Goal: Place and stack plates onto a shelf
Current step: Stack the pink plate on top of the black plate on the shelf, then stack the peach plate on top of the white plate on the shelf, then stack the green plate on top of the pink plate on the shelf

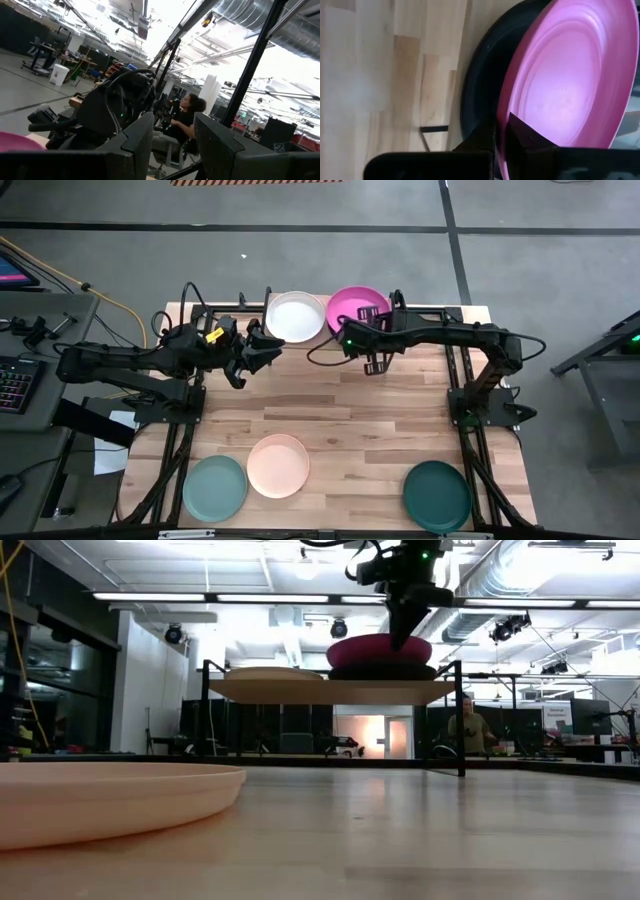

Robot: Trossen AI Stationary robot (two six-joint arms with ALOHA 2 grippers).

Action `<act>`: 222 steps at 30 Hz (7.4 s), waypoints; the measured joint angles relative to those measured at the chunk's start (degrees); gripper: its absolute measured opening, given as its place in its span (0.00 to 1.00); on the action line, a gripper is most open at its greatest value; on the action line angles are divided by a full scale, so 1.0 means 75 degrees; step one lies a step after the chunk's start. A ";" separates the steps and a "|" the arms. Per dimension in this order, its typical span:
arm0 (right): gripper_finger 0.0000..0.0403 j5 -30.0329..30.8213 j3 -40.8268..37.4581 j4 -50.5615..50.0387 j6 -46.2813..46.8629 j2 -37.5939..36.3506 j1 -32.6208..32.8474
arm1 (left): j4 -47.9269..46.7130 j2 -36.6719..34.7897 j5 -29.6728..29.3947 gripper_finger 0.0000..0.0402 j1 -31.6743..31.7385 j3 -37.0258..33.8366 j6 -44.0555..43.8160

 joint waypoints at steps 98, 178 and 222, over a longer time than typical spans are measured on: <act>0.44 -0.2431 -0.6709 0.9785 0.5798 -0.6053 0.1711 | -0.8966 0.2584 0.1700 0.33 -0.2275 0.0589 -0.5210; 0.44 -0.1770 -0.6709 0.8825 0.6087 -0.6053 0.1711 | -1.3621 0.5875 -0.0704 0.01 0.5176 0.7933 0.1998; 0.44 -0.1743 -0.6709 0.8909 0.6442 -0.6053 0.1588 | -0.2164 0.0042 0.0052 0.33 0.0932 0.0145 0.0104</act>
